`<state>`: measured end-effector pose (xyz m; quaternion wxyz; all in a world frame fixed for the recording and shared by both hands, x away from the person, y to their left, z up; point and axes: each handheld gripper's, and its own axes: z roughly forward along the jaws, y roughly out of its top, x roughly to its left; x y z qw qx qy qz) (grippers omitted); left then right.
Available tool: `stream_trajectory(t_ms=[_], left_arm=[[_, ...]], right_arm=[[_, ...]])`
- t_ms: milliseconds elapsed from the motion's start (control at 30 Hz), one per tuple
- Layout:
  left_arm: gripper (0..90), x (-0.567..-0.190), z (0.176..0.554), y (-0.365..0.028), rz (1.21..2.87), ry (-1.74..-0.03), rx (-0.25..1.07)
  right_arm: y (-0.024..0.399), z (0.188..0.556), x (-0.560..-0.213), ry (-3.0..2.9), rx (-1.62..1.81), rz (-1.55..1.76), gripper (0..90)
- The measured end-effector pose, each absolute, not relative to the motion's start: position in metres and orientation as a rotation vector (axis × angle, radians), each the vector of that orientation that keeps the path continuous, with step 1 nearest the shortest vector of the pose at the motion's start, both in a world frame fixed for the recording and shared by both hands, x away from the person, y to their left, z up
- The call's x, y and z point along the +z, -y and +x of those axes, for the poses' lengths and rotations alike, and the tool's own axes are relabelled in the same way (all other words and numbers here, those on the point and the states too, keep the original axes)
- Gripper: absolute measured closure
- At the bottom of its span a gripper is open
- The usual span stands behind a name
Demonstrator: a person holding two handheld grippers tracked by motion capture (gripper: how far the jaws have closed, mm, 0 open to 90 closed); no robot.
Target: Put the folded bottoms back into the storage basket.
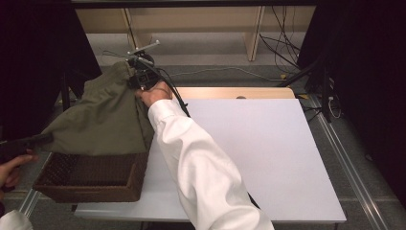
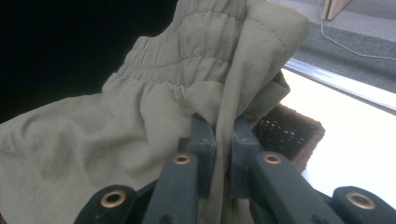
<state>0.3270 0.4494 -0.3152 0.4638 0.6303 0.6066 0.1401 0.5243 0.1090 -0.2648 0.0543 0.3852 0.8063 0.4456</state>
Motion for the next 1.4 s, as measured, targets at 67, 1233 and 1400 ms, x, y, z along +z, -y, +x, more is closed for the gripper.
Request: stream_trajectory(t_ms=[67, 1233, 1400], left_arm=[[84.6, -0.316, 0.325, -0.453, 1.540, -1.498, 0.348], [84.6, -0.330, 0.324, -0.476, 1.493, -1.602, 0.369], [84.6, -0.332, 0.325, -0.475, 1.488, -1.616, 0.376]], right_arm=[[-0.113, 0.523, -0.266, -2.454, 1.355, 1.169, 83.9], [-0.140, 0.516, -0.292, -2.467, 1.353, 1.180, 83.6], [-0.141, 0.516, -0.295, -2.467, 1.352, 1.184, 83.6]])
